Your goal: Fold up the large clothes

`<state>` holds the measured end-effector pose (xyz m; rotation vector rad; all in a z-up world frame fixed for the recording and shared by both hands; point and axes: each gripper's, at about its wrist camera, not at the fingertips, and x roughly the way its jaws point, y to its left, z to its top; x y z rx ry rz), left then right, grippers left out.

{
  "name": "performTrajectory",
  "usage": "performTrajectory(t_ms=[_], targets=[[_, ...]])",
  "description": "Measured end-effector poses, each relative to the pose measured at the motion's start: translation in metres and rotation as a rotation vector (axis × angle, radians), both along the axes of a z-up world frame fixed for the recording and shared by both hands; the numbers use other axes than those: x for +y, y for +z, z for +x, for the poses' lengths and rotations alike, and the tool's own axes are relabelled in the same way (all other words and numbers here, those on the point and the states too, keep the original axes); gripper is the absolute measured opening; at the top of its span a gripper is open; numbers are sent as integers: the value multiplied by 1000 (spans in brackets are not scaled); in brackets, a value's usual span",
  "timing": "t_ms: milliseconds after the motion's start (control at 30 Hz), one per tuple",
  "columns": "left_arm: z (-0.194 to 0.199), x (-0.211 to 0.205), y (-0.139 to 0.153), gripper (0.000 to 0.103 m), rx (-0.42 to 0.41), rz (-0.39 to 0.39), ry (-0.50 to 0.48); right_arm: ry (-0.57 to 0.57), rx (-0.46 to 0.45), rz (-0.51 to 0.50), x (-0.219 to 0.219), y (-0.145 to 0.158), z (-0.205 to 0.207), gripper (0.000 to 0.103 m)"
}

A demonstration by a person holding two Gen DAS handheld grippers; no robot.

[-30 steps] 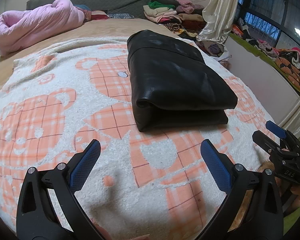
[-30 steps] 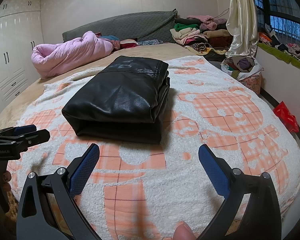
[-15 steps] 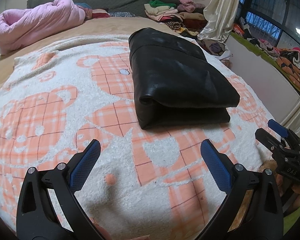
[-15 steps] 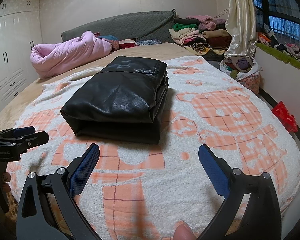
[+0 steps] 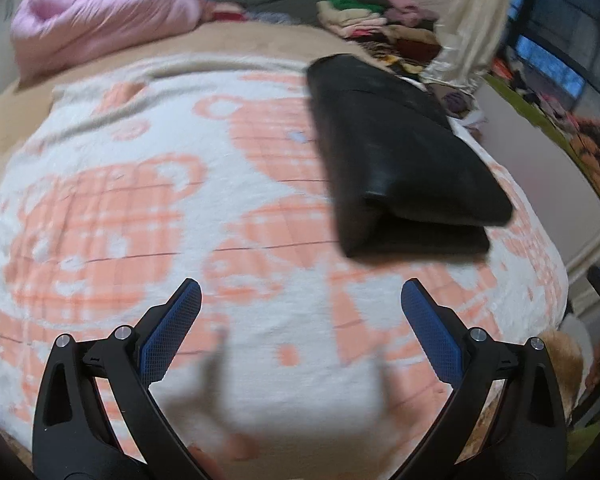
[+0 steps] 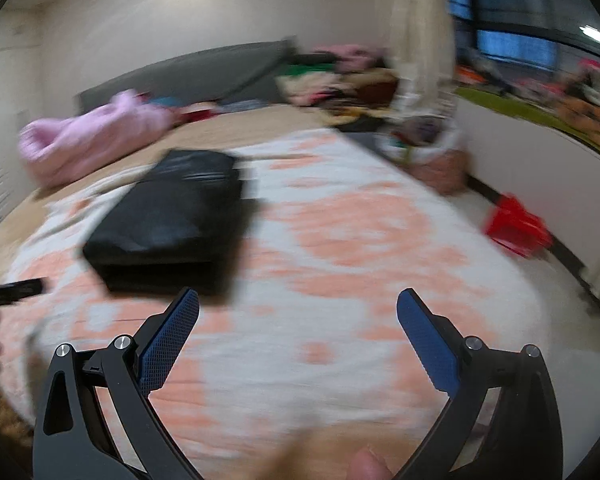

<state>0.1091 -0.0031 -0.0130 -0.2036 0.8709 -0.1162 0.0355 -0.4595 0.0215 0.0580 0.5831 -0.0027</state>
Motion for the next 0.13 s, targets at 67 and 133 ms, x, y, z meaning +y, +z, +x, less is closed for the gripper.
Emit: performTrajectory(t_ms=[67, 133], targets=[[4, 39, -1, 94, 18, 2, 51, -141, 38, -6, -48, -7, -5, 99], [9, 91, -1, 94, 29, 26, 138, -340, 96, -21, -116, -23, -15, 99]])
